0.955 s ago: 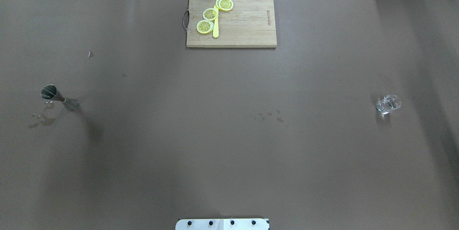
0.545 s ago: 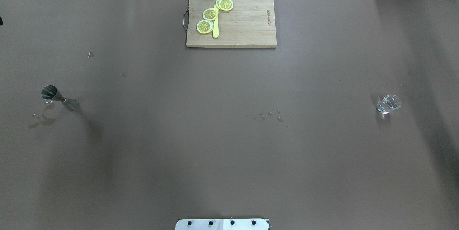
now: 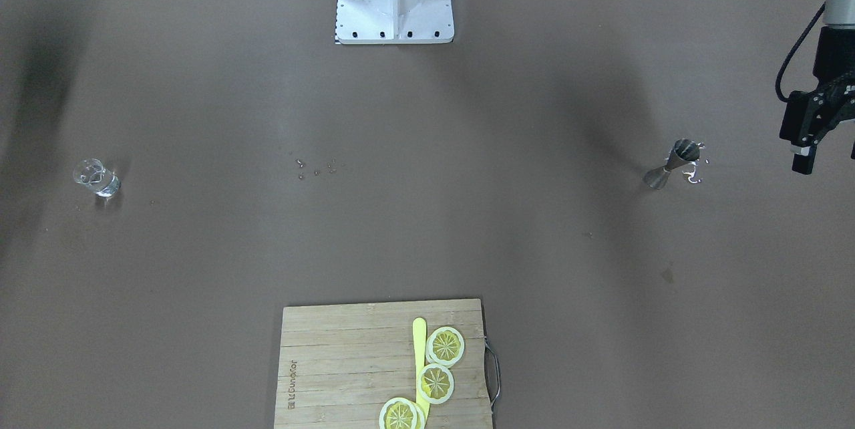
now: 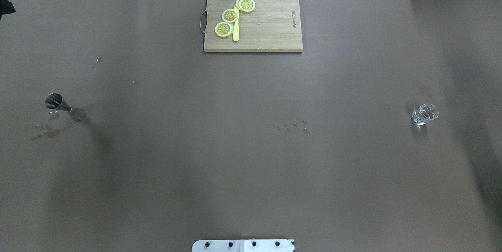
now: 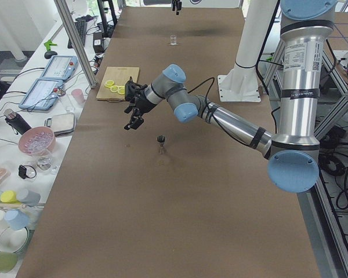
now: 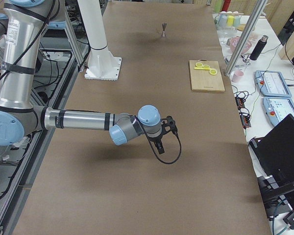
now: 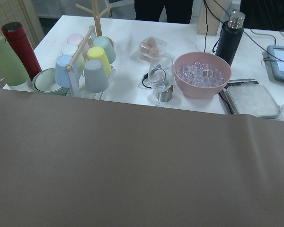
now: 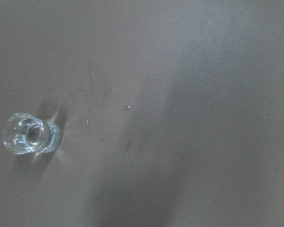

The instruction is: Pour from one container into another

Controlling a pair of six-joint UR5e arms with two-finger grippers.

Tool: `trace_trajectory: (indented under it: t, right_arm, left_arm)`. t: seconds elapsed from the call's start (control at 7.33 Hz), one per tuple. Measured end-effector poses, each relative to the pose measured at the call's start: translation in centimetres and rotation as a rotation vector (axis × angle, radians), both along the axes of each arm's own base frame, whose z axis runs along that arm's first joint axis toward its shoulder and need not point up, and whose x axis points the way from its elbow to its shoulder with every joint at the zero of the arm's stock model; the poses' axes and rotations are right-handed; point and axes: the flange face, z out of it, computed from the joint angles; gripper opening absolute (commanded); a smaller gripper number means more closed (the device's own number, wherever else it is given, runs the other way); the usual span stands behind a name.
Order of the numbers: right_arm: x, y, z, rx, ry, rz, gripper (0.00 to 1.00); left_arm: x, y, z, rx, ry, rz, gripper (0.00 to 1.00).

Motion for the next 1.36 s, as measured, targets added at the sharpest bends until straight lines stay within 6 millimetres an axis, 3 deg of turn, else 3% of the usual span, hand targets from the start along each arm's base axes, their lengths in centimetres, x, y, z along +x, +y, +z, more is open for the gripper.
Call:
trace_trajectory:
  t: [0.41, 0.68, 0.82, 0.95, 1.09, 1.23, 1.36]
  right_arm:
    - [-2.2, 0.9, -0.6, 0.156, 0.006, -0.122, 1.0]
    - [-4.7, 1.1, -1.3, 0.263, 0.026, -0.172, 1.0]
    - [-6.0, 0.9, -1.3, 0.32, 0.083, -0.166, 0.98]
    - [-7.2, 0.9, -1.4, 0.348, 0.105, -0.149, 0.87]
    - [-8.1, 0.9, -1.9, 0.343, 0.084, -0.134, 0.86]
    - [-8.7, 0.7, -2.5, 0.341, 0.061, -0.126, 0.9]
    - [-9.1, 0.4, -3.2, 0.349, 0.037, -0.128, 1.0]
  left_arm:
    - [5.5, 1.9, 0.3, 0.071, -0.034, -0.161, 0.97]
    - [9.3, 3.8, 1.2, 0.16, -0.102, -0.301, 0.97]
    - [11.2, 4.6, 2.3, 0.2, -0.116, -0.348, 0.97]
    - [13.1, 6.0, 3.6, 0.235, -0.117, -0.375, 0.97]
    - [14.7, 7.8, 5.1, 0.26, -0.111, -0.387, 0.97]
    - [15.9, 9.9, 6.5, 0.276, -0.1, -0.393, 0.97]
    - [16.9, 11.7, 7.7, 0.286, -0.086, -0.394, 0.97]
